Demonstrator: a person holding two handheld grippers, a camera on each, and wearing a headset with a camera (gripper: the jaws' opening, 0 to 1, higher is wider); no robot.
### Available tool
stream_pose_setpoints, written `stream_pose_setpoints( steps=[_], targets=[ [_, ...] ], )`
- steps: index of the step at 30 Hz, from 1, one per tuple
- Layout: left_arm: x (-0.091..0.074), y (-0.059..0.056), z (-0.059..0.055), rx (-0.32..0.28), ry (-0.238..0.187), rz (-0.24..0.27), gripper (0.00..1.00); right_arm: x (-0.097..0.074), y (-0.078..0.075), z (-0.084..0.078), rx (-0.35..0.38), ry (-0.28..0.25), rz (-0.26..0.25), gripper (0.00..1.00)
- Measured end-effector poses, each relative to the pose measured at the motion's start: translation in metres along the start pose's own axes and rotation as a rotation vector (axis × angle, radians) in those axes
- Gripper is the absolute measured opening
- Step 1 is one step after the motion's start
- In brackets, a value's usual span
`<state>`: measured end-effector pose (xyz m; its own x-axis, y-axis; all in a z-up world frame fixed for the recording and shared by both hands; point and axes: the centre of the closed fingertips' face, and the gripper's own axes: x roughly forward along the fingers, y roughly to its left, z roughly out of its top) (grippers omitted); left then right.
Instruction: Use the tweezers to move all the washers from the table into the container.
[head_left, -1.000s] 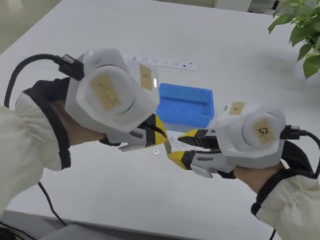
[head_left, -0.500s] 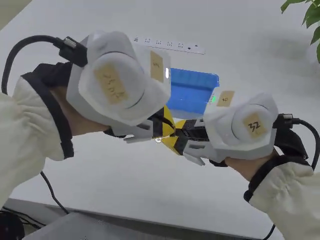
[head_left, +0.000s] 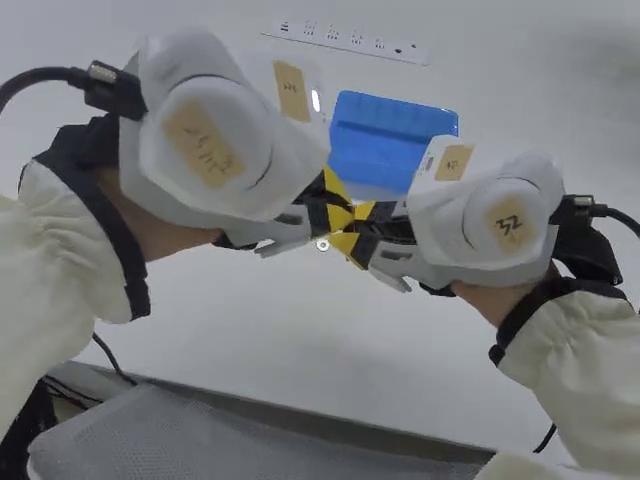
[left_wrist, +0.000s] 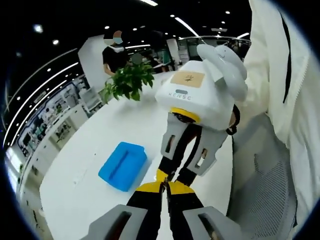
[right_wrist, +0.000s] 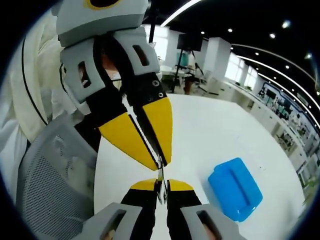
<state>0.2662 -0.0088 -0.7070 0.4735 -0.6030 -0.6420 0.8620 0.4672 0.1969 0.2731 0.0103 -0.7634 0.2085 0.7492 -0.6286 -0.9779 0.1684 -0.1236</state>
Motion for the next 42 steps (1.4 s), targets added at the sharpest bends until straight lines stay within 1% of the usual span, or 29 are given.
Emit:
stream_pose_setpoints(
  steps=[1,2,3,4,5,6,7,8,9,10,11,12,13,15,16,17,18,20,23,25,27,30,33,35,36,42],
  targets=[
    [0.001,0.004,0.000,-0.046,-0.023,0.027,0.00,0.001,-0.002,-0.001,0.006,-0.002,-0.003,0.03],
    [0.001,0.004,-0.001,-0.078,-0.037,0.030,0.00,0.003,-0.006,-0.002,0.018,-0.004,-0.009,0.03],
    [0.001,0.006,-0.002,-0.113,-0.042,0.037,0.00,0.005,-0.009,-0.003,0.026,-0.006,-0.016,0.03],
    [0.000,0.010,-0.003,-0.163,-0.060,0.061,0.03,0.007,-0.013,-0.004,0.035,-0.009,-0.022,0.03],
    [-0.001,0.012,-0.004,-0.196,-0.072,0.075,0.09,0.009,-0.016,-0.005,0.043,-0.012,-0.028,0.03],
    [-0.002,0.015,-0.006,-0.251,-0.080,0.088,0.12,0.011,-0.020,-0.005,0.062,-0.022,-0.039,0.03],
    [-0.002,0.015,-0.007,-0.277,-0.083,0.092,0.17,0.012,-0.024,-0.005,0.082,-0.035,-0.047,0.03],
    [-0.004,0.018,-0.009,-0.343,-0.104,0.106,0.23,0.015,-0.028,-0.004,0.125,-0.062,-0.056,0.03],
    [-0.005,0.018,-0.010,-0.393,-0.121,0.110,0.27,0.016,-0.031,-0.004,0.151,-0.076,-0.061,0.03],
    [-0.006,0.018,-0.015,-0.448,-0.129,0.109,0.32,0.017,-0.032,-0.005,0.161,-0.082,-0.062,0.03],
    [-0.006,0.018,-0.017,-0.458,-0.130,0.114,0.34,0.019,-0.035,-0.005,0.181,-0.093,-0.064,0.03],
    [-0.010,0.020,-0.024,-0.489,-0.142,0.144,0.37,0.022,-0.040,-0.007,0.211,-0.111,-0.077,0.03],
    [-0.012,0.019,-0.030,-0.501,-0.139,0.152,0.40,0.024,-0.042,-0.009,0.210,-0.114,-0.080,0.03],
    [-0.014,0.018,-0.037,-0.523,-0.142,0.178,0.48,0.028,-0.044,-0.012,0.230,-0.130,-0.087,0.03],
    [-0.015,0.017,-0.044,-0.555,-0.138,0.197,0.52,0.029,-0.044,-0.013,0.247,-0.139,-0.081,0.03],
    [-0.015,0.017,-0.048,-0.569,-0.134,0.208,0.57,0.032,-0.043,-0.016,0.282,-0.138,-0.075,0.03],
    [-0.016,0.016,-0.058,-0.602,-0.110,0.231,0.62,0.035,-0.043,-0.018,0.284,-0.136,-0.072,0.03],
    [-0.015,0.014,-0.065,-0.619,-0.111,0.250,0.67,0.040,-0.040,-0.021,0.291,-0.137,-0.066,0.03],
    [-0.014,0.009,-0.075,-0.674,-0.112,0.279,0.82,0.045,-0.038,-0.024,0.305,-0.146,-0.068,0.03],
    [-0.015,0.008,-0.078,-0.685,-0.116,0.311,0.89,0.048,-0.039,-0.024,0.321,-0.149,-0.068,0.03],
    [-0.015,0.006,-0.078,-0.688,-0.121,0.326,0.93,0.051,-0.041,-0.025,0.326,-0.155,-0.071,0.03],
    [-0.014,0.003,-0.084,-0.720,-0.108,0.331,0.95,0.056,-0.045,-0.027,0.335,-0.151,-0.077,0.04],
    [-0.015,0.003,-0.086,-0.731,-0.118,0.343,0.99,0.058,-0.047,-0.028,0.334,-0.149,-0.081,0.04],
    [-0.015,0.003,-0.090,-0.738,-0.108,0.346,0.99,0.060,-0.047,-0.029,0.348,-0.144,-0.076,0.04],
    [-0.015,0.004,-0.092,-0.741,-0.101,0.352,0.98,0.060,-0.048,-0.030,0.337,-0.142,-0.083,0.04],
    [-0.013,0.007,-0.094,-0.746,-0.095,0.359,0.95,0.062,-0.049,-0.030,0.338,-0.143,-0.079,0.04]
  ],
)
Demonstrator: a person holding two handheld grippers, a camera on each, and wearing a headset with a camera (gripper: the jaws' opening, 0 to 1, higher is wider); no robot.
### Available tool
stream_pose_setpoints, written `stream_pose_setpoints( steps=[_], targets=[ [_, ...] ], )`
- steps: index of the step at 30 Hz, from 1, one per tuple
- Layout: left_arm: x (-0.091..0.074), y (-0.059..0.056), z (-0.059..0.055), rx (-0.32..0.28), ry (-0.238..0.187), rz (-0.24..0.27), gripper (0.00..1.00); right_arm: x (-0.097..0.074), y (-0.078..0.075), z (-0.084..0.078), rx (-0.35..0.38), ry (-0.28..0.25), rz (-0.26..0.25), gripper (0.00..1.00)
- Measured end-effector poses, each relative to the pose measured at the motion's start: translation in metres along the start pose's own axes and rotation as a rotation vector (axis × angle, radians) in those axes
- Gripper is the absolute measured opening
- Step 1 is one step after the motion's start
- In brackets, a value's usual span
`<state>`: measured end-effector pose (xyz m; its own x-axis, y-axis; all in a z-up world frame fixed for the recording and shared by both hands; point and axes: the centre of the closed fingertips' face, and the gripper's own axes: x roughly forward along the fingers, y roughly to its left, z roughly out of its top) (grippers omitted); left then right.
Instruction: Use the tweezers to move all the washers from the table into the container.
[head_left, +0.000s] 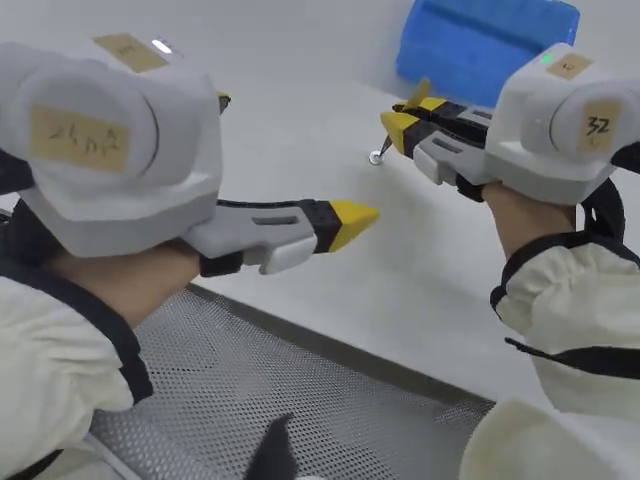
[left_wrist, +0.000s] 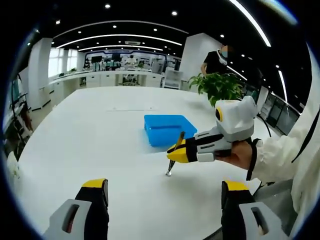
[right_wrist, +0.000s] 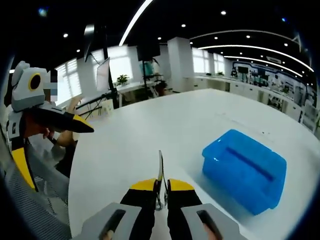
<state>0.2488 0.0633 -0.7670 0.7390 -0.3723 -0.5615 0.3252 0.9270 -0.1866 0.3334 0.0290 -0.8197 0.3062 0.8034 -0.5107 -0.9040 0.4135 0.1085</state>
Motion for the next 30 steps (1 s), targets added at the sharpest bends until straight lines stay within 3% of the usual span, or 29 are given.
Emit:
stream_pose_setpoints(
  steps=[25,30],
  targets=[
    [-0.0028,0.0044,-0.0015,-0.010,0.003,0.012,0.94,0.0038,0.0011,0.0001,0.006,0.000,0.004,0.03],
    [-0.0033,0.0043,-0.0017,-0.010,0.003,0.013,0.95,-0.0004,0.0028,-0.0037,-0.021,0.016,-0.002,0.03]
  ],
)
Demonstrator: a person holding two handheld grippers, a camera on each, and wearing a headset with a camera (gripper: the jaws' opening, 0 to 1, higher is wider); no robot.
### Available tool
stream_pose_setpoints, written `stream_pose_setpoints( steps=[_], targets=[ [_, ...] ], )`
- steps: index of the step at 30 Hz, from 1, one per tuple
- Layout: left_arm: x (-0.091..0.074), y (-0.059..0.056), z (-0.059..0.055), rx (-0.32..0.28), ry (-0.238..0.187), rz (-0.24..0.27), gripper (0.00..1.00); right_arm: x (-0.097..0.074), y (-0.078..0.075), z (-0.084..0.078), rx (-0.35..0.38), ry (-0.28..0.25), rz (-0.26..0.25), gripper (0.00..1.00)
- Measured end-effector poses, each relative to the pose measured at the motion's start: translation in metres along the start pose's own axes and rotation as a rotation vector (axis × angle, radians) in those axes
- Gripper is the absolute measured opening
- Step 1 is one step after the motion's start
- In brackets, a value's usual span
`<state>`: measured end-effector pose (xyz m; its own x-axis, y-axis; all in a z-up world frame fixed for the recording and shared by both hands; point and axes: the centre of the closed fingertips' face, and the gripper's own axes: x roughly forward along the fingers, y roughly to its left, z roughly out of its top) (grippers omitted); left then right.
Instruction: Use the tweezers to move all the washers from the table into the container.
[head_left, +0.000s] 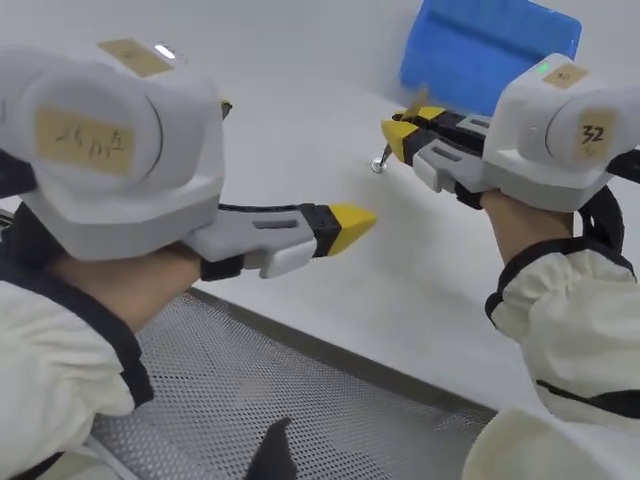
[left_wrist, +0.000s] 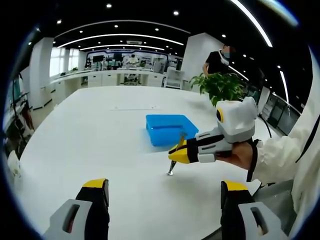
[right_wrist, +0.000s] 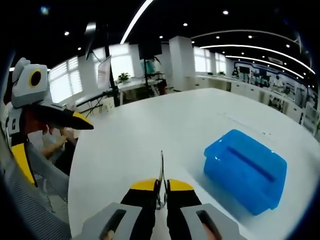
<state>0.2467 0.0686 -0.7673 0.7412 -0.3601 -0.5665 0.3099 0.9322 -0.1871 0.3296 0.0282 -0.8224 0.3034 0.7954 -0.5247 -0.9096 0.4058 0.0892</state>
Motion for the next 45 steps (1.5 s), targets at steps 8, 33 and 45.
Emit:
stream_pose_setpoints(
  steps=[8,33,45],
  targets=[
    [-0.004,0.000,-0.003,0.021,0.018,0.005,0.97,-0.006,0.003,-0.008,-0.024,0.047,-0.015,0.02],
    [-0.041,-0.004,0.001,0.023,0.004,0.013,0.99,-0.020,-0.009,0.019,0.010,0.095,-0.049,0.01],
    [-0.047,-0.003,0.004,0.038,-0.013,0.022,0.99,-0.038,-0.015,0.051,-0.145,0.094,-0.100,0.01]
  ],
)
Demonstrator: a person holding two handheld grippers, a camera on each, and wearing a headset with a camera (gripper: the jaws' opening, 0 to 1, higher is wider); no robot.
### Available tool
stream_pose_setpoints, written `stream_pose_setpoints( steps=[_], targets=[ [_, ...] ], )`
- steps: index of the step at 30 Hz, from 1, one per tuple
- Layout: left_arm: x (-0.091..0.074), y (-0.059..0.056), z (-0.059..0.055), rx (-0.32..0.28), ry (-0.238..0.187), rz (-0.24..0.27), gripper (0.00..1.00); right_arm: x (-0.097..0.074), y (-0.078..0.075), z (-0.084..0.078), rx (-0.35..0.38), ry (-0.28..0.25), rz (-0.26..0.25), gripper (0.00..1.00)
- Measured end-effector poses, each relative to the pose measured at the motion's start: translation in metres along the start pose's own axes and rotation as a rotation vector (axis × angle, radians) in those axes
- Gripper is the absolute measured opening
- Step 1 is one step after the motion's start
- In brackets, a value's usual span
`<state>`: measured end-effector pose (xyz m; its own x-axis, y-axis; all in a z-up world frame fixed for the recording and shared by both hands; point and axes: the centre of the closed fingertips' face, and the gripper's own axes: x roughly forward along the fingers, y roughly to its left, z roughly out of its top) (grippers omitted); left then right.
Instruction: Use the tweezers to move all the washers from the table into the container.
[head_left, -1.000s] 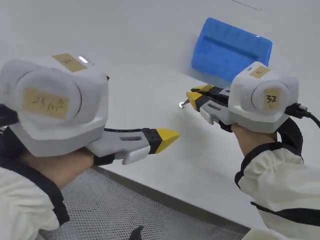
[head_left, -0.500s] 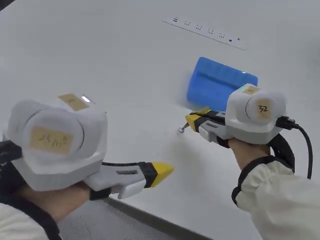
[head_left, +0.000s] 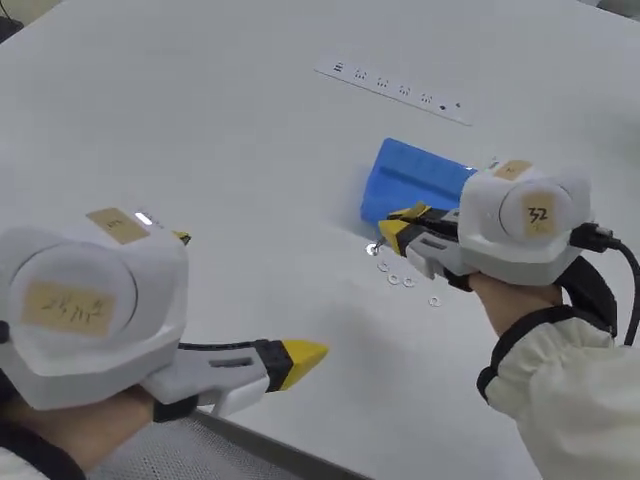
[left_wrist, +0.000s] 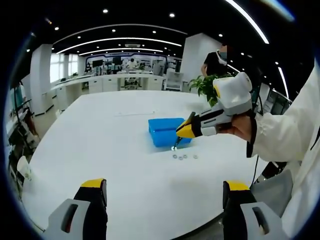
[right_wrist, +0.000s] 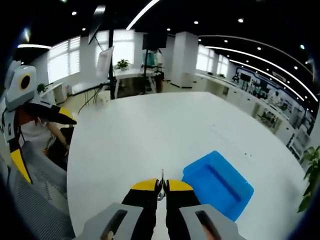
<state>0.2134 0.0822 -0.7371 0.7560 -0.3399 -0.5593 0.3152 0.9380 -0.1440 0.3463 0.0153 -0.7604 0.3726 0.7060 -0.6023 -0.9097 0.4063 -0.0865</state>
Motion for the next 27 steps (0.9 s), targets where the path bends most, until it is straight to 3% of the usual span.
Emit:
stream_pose_setpoints(
  steps=[6,17,23,27],
  targets=[
    [-0.001,-0.004,0.001,0.011,-0.002,-0.008,0.99,-0.003,-0.017,0.015,-0.056,-0.016,-0.043,0.01],
    [0.002,-0.005,-0.002,0.021,0.023,-0.016,0.98,0.005,-0.056,0.033,-0.049,-0.034,-0.096,0.01],
    [0.004,-0.008,-0.003,0.028,0.033,-0.021,0.99,0.023,-0.068,0.027,-0.029,-0.017,-0.099,0.01],
    [0.003,-0.009,-0.003,0.036,0.027,-0.027,0.99,0.036,-0.074,0.020,0.040,-0.011,-0.088,0.01]
  ],
)
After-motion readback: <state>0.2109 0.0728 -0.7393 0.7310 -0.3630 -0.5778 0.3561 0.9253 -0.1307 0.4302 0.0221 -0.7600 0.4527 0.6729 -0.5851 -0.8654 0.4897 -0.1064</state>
